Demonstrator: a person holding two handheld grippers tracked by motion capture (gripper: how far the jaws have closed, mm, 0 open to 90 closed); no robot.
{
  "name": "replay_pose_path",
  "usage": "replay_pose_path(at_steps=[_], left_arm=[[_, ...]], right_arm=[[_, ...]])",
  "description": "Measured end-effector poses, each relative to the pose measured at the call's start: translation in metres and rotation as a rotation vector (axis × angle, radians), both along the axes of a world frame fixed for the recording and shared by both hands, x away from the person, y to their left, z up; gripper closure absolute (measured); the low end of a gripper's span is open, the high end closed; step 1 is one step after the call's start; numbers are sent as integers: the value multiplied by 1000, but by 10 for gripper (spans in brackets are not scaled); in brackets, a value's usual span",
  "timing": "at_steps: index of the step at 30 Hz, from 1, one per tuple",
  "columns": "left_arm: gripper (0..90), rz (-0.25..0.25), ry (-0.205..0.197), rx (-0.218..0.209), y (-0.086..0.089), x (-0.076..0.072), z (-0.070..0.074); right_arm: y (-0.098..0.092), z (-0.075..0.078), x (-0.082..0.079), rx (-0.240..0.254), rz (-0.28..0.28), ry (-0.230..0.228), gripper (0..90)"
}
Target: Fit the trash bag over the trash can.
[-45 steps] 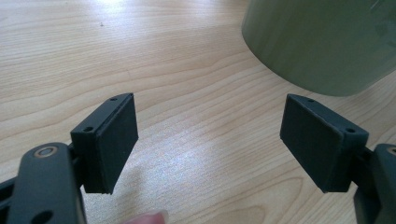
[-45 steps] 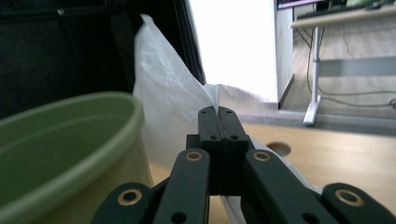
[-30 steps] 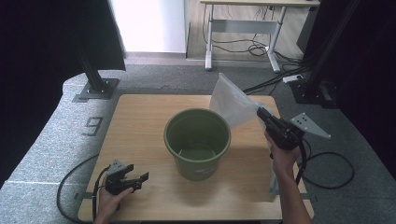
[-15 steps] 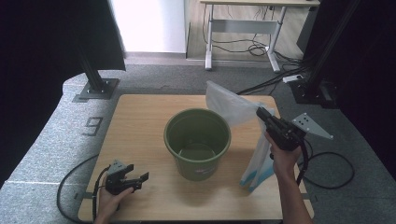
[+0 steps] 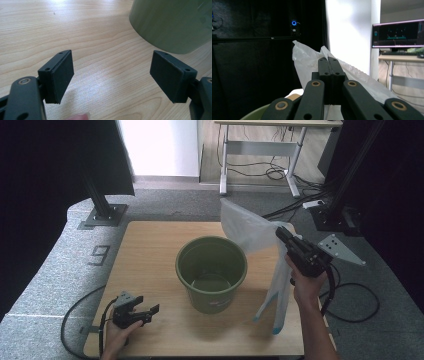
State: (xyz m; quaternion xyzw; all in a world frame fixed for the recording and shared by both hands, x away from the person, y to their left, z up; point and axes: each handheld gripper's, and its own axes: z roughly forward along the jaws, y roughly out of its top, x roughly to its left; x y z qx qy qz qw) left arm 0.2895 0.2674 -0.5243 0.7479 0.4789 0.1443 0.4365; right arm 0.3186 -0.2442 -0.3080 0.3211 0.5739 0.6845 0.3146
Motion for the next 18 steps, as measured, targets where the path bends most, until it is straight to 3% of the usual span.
replay_pose_path(at_steps=[11,15,18], left_arm=[[191,1,0,-5,1,0,0],[191,-2,2,-4,1,0,0],[191,-2,1,-3,0,0,0]], right_arm=[[7,28,-10,-9,14,-73,888],[8,29,-14,-15,25,-76,888],[15,20,-18,-39,52,-62,888]])
